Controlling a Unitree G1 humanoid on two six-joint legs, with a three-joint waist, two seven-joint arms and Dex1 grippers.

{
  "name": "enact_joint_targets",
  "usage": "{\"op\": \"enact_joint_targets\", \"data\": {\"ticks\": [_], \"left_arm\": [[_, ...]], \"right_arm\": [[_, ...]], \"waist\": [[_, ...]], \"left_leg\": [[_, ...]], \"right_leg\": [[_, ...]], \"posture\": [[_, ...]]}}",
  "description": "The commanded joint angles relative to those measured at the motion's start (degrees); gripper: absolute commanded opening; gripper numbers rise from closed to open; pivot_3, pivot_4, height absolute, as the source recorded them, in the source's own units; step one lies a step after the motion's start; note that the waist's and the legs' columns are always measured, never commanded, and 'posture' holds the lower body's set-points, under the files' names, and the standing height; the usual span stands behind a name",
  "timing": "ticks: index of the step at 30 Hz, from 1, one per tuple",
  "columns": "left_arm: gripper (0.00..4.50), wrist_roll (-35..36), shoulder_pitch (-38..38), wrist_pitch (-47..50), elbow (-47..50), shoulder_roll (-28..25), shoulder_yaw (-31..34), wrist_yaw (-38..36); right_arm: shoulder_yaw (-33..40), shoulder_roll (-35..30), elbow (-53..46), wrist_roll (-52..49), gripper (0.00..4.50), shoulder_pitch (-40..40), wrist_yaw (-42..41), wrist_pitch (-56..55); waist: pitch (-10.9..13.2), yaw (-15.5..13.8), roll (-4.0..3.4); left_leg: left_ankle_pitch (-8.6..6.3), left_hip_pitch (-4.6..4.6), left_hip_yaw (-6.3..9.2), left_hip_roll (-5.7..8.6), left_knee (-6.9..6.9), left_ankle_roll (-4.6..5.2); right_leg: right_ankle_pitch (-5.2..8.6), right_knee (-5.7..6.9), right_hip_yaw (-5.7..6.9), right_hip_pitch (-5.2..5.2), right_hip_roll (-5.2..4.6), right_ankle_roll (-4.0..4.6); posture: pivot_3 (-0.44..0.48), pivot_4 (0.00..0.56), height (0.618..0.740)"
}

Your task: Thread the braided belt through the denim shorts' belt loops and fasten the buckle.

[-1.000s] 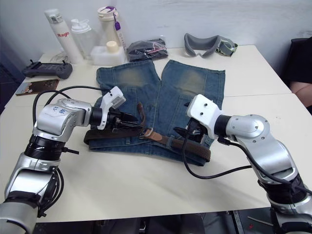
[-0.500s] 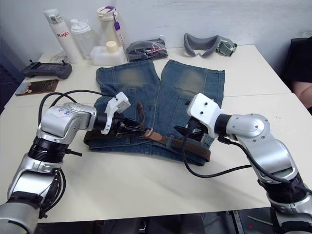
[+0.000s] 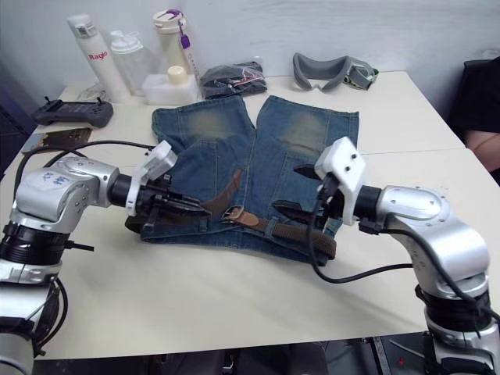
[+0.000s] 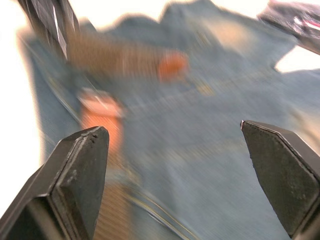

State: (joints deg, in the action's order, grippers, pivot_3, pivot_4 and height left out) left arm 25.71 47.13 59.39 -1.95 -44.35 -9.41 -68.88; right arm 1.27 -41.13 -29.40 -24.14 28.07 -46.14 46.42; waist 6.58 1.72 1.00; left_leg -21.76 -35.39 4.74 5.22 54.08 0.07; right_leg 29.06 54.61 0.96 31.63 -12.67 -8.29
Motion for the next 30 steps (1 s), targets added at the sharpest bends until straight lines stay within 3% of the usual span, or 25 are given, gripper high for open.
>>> {"op": "enact_joint_targets", "data": {"ticks": [1, 7, 14, 20, 26, 30], "left_arm": [[0.18, 8.2, -2.0, -8.5, 7.5, -3.3, -0.5, -19.3], [0.18, 18.0, 1.2, -8.8, 5.4, -2.7, -0.6, -23.6], [0.18, 23.0, 1.9, -11.4, 4.3, -4.7, -5.8, -23.6], [0.18, 23.9, 2.7, -13.4, 3.1, -5.6, -7.3, -23.6], [0.18, 23.7, 2.4, -14.0, 3.4, -5.8, -7.5, -23.6], [0.18, 23.4, 2.5, -14.0, 3.5, -5.5, -7.3, -23.6]], "right_arm": [[11.8, 2.3, -4.4, -18.4, 4.50, -2.3, -5.0, 3.3], [17.3, 9.0, -3.9, -40.0, 4.50, -7.9, 2.2, 11.5], [19.7, 16.1, 4.6, -51.9, 4.50, -10.5, 11.1, 10.9], [19.9, 20.3, 18.2, -56.4, 4.50, -10.2, 20.8, 12.3], [15.1, 24.5, 21.9, -54.5, 4.50, -7.6, 18.9, 11.2], [16.3, 26.1, 25.3, -60.1, 4.50, -6.3, 16.8, 12.3]], "waist": [[0.0, -0.1, 0.00], [0.0, -0.5, 0.00], [0.0, 0.2, -0.03], [0.0, -0.1, -0.07], [0.0, 0.2, -0.16], [0.0, 0.3, -0.18]], "left_leg": [[0.00, -0.01, 0.01, 0.00, 0.01, 0.00], [-0.02, -0.05, 0.09, 0.06, 0.10, 0.04], [-0.03, -0.07, 0.04, 0.02, 0.11, 0.09], [-0.03, -0.06, 0.06, 0.05, 0.11, 0.08], [-0.03, -0.03, -0.01, 0.05, 0.11, 0.07], [-0.02, -0.02, 0.01, 0.03, 0.06, 0.07]], "right_leg": [[0.00, 0.00, 0.00, 0.00, 0.00, 0.01], [0.04, -0.11, 0.04, -0.12, -0.06, 0.14], [0.03, -0.13, 0.01, -0.10, -0.08, 0.13], [0.05, -0.06, 0.00, -0.06, -0.08, 0.16], [0.05, 0.05, -0.10, -0.01, -0.08, 0.15], [0.05, 0.09, -0.12, 0.01, -0.03, 0.16]], "posture": [[0.000, 0.150, 0.627], [0.000, 0.150, 0.627], [0.000, 0.150, 0.627], [0.000, 0.150, 0.627], [0.000, 0.150, 0.627], [0.000, 0.150, 0.627]]}}
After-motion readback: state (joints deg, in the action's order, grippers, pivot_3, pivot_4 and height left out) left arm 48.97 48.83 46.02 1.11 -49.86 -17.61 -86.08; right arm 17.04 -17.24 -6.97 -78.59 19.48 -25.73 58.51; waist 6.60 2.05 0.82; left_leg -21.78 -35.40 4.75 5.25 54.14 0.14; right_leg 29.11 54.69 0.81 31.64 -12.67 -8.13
